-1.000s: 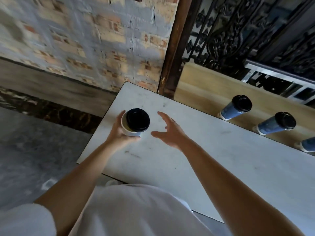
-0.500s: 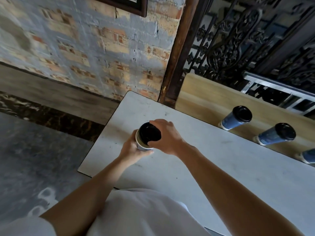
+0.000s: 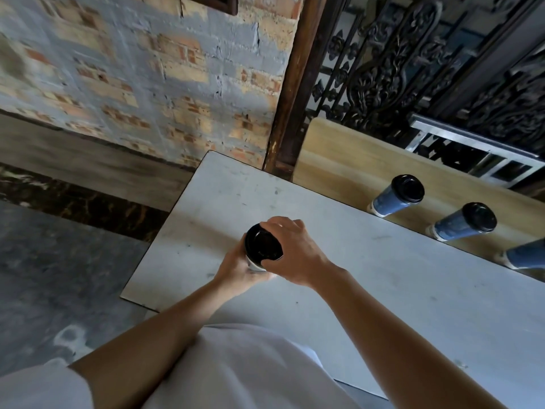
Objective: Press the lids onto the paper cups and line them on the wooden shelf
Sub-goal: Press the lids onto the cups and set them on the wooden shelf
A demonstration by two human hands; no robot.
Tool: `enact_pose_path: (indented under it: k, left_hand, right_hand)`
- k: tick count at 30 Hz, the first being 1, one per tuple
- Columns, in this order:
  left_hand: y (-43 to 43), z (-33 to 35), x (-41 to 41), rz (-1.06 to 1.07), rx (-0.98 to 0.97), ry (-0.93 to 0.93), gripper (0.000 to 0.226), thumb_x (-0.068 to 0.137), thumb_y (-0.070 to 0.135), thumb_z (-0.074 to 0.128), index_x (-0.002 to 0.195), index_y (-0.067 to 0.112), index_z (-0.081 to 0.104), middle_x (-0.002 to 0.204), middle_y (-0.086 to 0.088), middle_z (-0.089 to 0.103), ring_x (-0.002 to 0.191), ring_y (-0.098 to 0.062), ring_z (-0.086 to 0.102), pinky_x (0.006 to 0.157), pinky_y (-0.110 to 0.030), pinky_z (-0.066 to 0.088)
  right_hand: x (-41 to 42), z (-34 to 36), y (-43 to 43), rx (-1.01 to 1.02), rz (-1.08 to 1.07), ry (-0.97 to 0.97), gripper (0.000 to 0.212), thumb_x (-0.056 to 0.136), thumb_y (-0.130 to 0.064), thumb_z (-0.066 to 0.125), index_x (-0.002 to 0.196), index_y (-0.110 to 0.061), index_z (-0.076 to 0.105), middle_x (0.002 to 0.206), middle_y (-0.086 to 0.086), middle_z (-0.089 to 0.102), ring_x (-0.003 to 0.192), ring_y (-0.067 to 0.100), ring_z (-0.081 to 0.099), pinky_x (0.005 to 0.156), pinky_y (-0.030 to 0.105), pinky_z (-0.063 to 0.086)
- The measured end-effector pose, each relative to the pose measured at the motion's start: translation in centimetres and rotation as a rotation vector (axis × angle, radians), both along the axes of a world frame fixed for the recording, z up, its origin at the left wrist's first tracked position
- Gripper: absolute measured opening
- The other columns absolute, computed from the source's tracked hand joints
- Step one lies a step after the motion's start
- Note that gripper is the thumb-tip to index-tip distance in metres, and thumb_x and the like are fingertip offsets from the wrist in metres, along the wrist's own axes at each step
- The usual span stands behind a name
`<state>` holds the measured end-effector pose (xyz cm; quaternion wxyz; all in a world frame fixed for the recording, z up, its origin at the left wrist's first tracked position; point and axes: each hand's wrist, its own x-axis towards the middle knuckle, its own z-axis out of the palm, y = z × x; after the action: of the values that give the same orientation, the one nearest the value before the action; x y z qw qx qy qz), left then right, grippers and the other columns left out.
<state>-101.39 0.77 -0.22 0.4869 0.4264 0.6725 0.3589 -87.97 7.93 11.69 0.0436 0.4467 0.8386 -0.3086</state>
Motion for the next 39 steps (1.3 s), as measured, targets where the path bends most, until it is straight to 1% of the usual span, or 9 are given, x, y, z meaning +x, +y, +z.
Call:
enact_pose_path:
  k: [5,13,17,21,25,27,31,34,39]
  left_hand:
    - [0.0,-0.3,-0.3,-0.01,-0.006,0.003,0.078,0.06,0.026,0.091,0.127,0.038,0.052,0.111,0.018,0.071,0.103,0.0,0.067,0.085,-0.028,0.057]
    - [0.0,0.4,-0.3,-0.017,-0.058,0.011,0.079,0.063,0.019,0.09,0.123,0.047,0.047,0.111,0.022,0.067,0.105,-0.002,0.065,0.084,-0.028,0.057]
    - [0.7,0.1,-1.2,-0.097,-0.094,-0.039,0.073,0.061,0.014,0.087,0.123,0.035,0.054,0.111,0.014,0.069,0.103,-0.009,0.066,0.085,-0.035,0.057]
    - [0.8,1.5,-2.4,0.029,-0.222,-0.352,0.044,0.071,-0.004,0.066,0.109,0.018,0.068,0.101,-0.004,0.073,0.094,-0.023,0.065,0.084,-0.036,0.053]
    - [1.0,3.1,-2.3,0.372,-0.241,-0.57,0.033,0.078,0.022,0.068,0.109,0.011,0.071,0.116,-0.01,0.074,0.113,-0.028,0.067,0.103,-0.051,0.051]
    - [1.1,3.5,-1.8,0.412,-0.243,-0.596,0.035,0.086,0.032,0.062,0.111,0.009,0.071,0.118,-0.011,0.074,0.115,-0.027,0.067,0.103,-0.052,0.051]
    - [0.7,3.3,-0.8,0.334,-0.2,-0.515,0.031,0.099,0.03,0.056,0.116,0.007,0.069,0.118,-0.016,0.071,0.116,-0.028,0.066,0.091,-0.042,0.057]
    - [0.5,3.0,-0.5,0.339,-0.202,-0.458,0.031,0.102,0.035,0.054,0.114,0.01,0.069,0.119,-0.016,0.071,0.115,-0.028,0.067,0.089,-0.041,0.059]
    - [0.1,2.8,0.3,0.306,-0.149,-0.413,0.036,0.103,0.042,0.052,0.112,0.012,0.07,0.115,-0.012,0.072,0.111,-0.022,0.07,0.083,-0.038,0.063]
  right_hand:
    - [0.3,-0.1,-0.4,-0.006,0.025,-0.006,0.067,0.084,-0.026,0.068,0.146,-0.029,0.044,0.147,-0.011,0.039,0.131,0.02,0.029,0.099,0.034,0.046]
    - [1.1,-0.7,-0.6,0.035,0.036,0.007,0.067,0.084,-0.029,0.069,0.146,-0.031,0.043,0.148,-0.014,0.037,0.131,0.019,0.029,0.097,0.036,0.05]
    - [1.4,-1.5,-1.2,0.035,0.022,0.072,0.069,0.084,-0.027,0.069,0.148,-0.03,0.042,0.149,-0.016,0.034,0.133,0.017,0.025,0.098,0.038,0.05]
    - [1.9,-2.3,-1.5,-0.065,-0.073,0.18,0.083,0.081,-0.025,0.076,0.154,-0.029,0.035,0.155,-0.011,0.034,0.137,0.02,0.027,0.11,0.034,0.039]
    - [2.8,-3.0,-1.7,-0.207,-0.23,0.26,0.104,0.075,-0.033,0.085,0.158,-0.036,0.022,0.153,-0.011,0.032,0.138,0.011,0.029,0.109,0.026,0.029]
    - [3.0,-3.3,-1.9,-0.345,-0.441,0.369,0.094,0.08,-0.038,0.082,0.156,-0.036,0.027,0.147,-0.011,0.04,0.133,0.011,0.041,0.108,0.031,0.038]
    - [2.5,-4.0,-2.5,-0.737,-0.895,0.688,0.034,0.102,-0.038,0.055,0.129,-0.02,0.063,0.127,0.0,0.064,0.119,0.022,0.06,0.096,0.045,0.052]
    - [2.4,-4.2,-3.2,-0.796,-1.029,0.796,0.03,0.106,-0.027,0.047,0.111,-0.011,0.071,0.112,0.005,0.069,0.101,0.02,0.065,0.094,0.051,0.055]
    - [3.0,-5.3,-4.0,-0.757,-1.057,0.848,0.034,0.103,-0.039,0.051,0.116,-0.015,0.073,0.118,0.004,0.071,0.116,0.019,0.063,0.085,0.049,0.061]
